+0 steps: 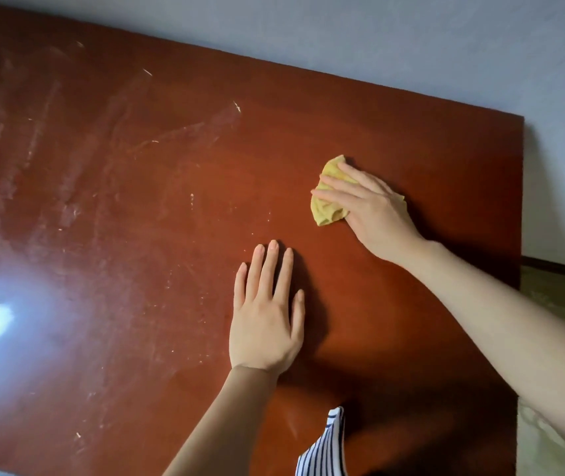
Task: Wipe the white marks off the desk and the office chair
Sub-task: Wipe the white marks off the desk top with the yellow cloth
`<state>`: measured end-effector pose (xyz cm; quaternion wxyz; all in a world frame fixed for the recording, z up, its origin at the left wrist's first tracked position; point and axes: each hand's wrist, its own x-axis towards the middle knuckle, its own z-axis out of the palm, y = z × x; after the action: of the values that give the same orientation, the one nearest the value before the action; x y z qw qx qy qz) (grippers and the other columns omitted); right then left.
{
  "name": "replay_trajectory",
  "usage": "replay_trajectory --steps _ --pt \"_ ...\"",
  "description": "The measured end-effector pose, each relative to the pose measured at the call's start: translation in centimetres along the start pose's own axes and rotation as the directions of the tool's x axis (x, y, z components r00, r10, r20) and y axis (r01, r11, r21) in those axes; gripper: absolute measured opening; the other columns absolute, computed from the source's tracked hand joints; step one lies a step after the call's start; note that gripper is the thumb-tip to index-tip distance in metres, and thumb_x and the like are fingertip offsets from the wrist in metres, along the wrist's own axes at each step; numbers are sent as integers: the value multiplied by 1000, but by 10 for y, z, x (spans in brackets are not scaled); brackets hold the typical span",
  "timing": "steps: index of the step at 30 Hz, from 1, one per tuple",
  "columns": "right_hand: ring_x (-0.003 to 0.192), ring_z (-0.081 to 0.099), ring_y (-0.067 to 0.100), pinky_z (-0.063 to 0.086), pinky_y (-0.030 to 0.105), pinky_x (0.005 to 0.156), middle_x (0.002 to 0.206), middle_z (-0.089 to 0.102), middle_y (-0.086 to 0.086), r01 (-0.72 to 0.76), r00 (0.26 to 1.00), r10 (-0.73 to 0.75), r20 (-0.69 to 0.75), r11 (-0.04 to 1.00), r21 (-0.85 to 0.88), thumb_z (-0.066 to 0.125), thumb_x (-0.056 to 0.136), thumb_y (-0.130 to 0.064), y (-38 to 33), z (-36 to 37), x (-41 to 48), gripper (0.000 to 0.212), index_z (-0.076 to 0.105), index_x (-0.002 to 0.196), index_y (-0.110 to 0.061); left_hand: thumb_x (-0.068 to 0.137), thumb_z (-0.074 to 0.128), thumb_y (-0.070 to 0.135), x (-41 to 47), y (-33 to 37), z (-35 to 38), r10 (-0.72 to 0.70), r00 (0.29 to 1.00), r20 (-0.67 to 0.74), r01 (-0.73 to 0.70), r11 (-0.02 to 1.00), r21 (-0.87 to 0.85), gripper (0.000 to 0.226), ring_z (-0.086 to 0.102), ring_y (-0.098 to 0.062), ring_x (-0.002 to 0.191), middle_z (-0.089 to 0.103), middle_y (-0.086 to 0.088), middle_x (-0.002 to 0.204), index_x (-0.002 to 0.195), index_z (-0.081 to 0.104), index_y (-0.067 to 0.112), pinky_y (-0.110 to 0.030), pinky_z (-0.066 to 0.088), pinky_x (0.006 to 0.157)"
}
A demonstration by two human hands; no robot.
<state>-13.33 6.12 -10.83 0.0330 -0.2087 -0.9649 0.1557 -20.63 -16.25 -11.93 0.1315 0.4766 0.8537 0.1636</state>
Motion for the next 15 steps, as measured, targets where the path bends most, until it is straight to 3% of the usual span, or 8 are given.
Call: replay_trajectory --steps 4,8,10,15 --pt "143 20 13 18 38 114 145 43 -9 -164 983 167 -70 986 36 46 94 -2 -9 9 51 49 51 135 -28 98 27 37 0 0 0 12 1000 -7 -12 1000 -2 54 12 -21 145 26 -4 155 148 31 16 -39 6 118" --pt "143 21 16 19 40 114 146 41 -8 -323 930 315 -189 947 -7 47 96 -10 -25 20 72 45 48 137 -29 98 27 40 0 -2 0 4 1000 -16 -4 999 -40 55 8 -18 146 22 -2 156 149 29 18 -37 1 119" --pt "143 19 19 18 42 115 149 38 -5 -314 938 303 -167 948 -45 46 97 -12 -32 24 67 46 44 140 -29 98 25 42 -1 -2 1 6 1000 -18 -6 999 -49 56 6 -17 146 20 -1 157 149 27 19 -36 -1 119" --pt "144 19 21 13 39 115 148 39 -4 -116 991 112 -77 992 -52 49 94 -5 -41 21 16 52 43 140 -27 98 18 53 -2 -3 1 4 1000 -24 -5 1000 -29 62 -1 -13 146 15 2 158 151 22 22 -32 -11 118"
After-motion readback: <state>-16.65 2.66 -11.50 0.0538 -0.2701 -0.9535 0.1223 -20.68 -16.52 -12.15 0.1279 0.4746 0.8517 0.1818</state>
